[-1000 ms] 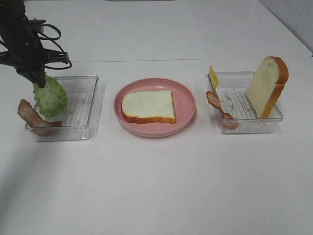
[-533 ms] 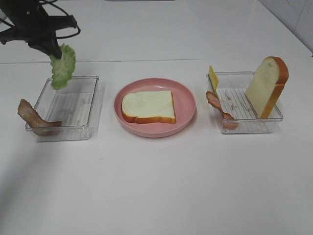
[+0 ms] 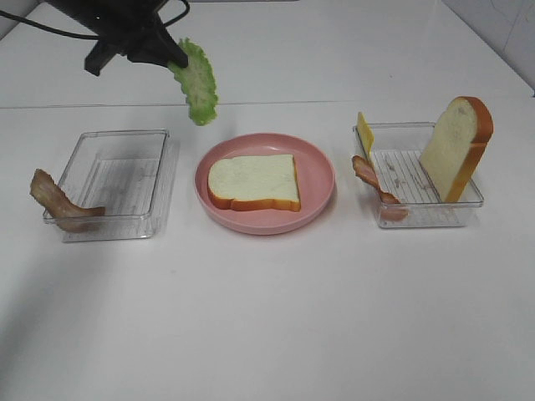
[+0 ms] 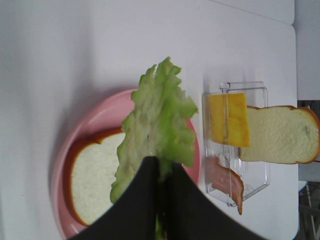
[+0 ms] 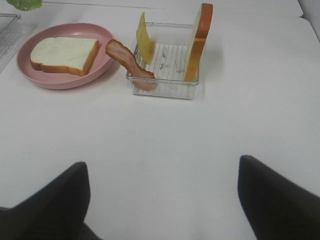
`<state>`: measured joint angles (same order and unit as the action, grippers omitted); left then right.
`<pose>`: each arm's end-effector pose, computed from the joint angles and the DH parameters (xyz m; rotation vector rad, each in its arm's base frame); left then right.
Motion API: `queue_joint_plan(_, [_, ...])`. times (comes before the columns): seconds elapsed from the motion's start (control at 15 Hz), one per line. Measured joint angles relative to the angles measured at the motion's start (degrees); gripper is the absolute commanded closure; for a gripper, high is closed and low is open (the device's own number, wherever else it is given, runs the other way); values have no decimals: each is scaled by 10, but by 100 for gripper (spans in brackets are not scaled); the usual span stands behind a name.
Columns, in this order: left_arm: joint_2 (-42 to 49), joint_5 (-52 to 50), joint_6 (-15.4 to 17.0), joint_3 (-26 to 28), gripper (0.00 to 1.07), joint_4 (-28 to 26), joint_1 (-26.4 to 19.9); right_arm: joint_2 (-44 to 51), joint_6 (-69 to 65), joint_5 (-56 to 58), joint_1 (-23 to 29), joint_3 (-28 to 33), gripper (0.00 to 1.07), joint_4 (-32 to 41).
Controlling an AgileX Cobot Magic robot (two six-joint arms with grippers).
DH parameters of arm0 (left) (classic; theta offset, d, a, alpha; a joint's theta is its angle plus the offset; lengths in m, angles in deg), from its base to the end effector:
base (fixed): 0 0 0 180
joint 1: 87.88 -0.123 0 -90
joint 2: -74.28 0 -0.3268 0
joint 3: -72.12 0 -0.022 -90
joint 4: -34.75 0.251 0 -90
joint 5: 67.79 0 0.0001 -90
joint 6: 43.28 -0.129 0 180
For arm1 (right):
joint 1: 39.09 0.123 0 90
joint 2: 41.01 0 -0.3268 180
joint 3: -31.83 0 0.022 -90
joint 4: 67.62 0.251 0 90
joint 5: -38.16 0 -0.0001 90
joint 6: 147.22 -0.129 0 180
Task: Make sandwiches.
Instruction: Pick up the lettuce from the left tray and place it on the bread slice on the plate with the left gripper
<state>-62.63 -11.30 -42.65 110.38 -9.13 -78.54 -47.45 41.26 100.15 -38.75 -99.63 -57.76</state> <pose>0.5294 -0.1627 0.2429 -0.1854 2.5973 -1.0369 -0.0180 0.0194 0.2645 -0.1687 2.0245 0.1162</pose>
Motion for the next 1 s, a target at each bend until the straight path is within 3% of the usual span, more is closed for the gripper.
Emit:
queue_joint_plan(0.67, [-74,-58,-2,1,107,-52,117,0,0,0,0,0,31,0])
queue_joint_plan(1.0, [-108,-73,-2,1,107,-42,120,0,0,0,0,0,31,0])
